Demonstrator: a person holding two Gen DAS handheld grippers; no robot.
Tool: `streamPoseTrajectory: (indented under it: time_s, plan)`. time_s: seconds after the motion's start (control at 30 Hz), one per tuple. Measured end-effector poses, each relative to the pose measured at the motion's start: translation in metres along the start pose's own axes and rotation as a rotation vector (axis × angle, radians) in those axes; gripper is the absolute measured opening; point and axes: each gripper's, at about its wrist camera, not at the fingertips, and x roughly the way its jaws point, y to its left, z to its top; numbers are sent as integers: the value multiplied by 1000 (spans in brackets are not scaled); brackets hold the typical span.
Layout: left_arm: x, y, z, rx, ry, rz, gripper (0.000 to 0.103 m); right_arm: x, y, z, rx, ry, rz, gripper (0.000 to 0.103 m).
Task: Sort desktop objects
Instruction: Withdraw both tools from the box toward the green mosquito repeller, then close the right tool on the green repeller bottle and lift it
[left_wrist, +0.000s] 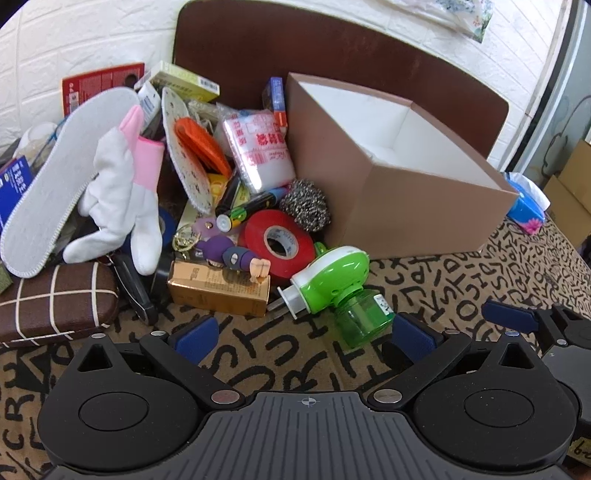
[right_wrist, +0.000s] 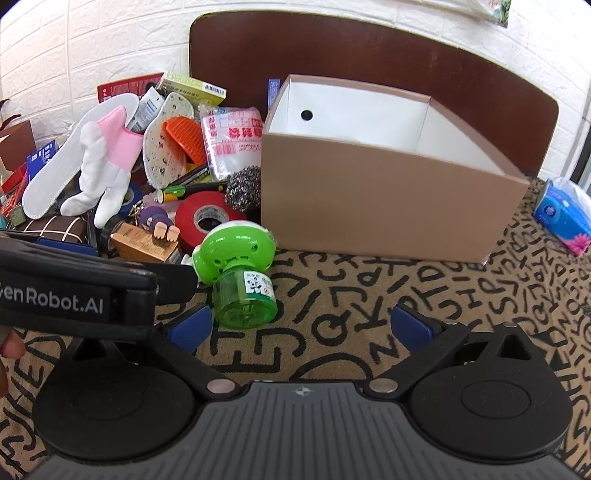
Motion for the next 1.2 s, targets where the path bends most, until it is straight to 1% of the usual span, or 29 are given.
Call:
streamPoseTrajectory:
  time_s: [0.2, 0.3, 0.37, 0.43, 0.53, 0.67, 0.8, 0.87, 0.93, 1.0, 1.1, 1.13, 1.2]
  plan:
    - [17, 3, 3, -14, 28, -9, 102, 14, -2, -7, 28, 22, 60, 102]
    - [24, 4, 7, -16, 35, -27, 95, 19, -3, -8, 35, 3, 91, 100]
    - [28, 5, 10, -28, 44, -43, 87, 21, -4, -7, 43, -10, 112, 93]
    - [32, 4, 13, -43, 48, -57, 85, 24, -6, -6, 57, -14, 132, 88]
    - [34, 1, 16, -36, 30, -72, 87, 29, -8, -3, 70, -9, 156, 81]
    - [43, -1, 21, -13, 23, -40, 87, 36, -8, -1, 72, 4, 183, 77]
    - [47, 0, 27, -4, 13, -52, 90, 45, -3, 0, 55, 12, 202, 72]
    - [51, -3, 29, 18, 7, -40, 91, 51, -1, 0, 52, 24, 205, 61]
    - [54, -7, 30, 33, 13, -31, 92, 53, -1, -1, 54, 26, 209, 55]
    - [55, -10, 31, 50, 21, -36, 91, 52, -3, -1, 39, 30, 217, 54]
    - [53, -15, 28, 67, 45, -69, 82, 46, -11, -5, 16, 40, 241, 54]
    - [52, -15, 25, 54, 61, -90, 81, 43, -15, -7, 7, 47, 253, 54]
    - [50, -13, 19, 22, 84, -122, 80, 36, -22, -12, -14, 63, 287, 54]
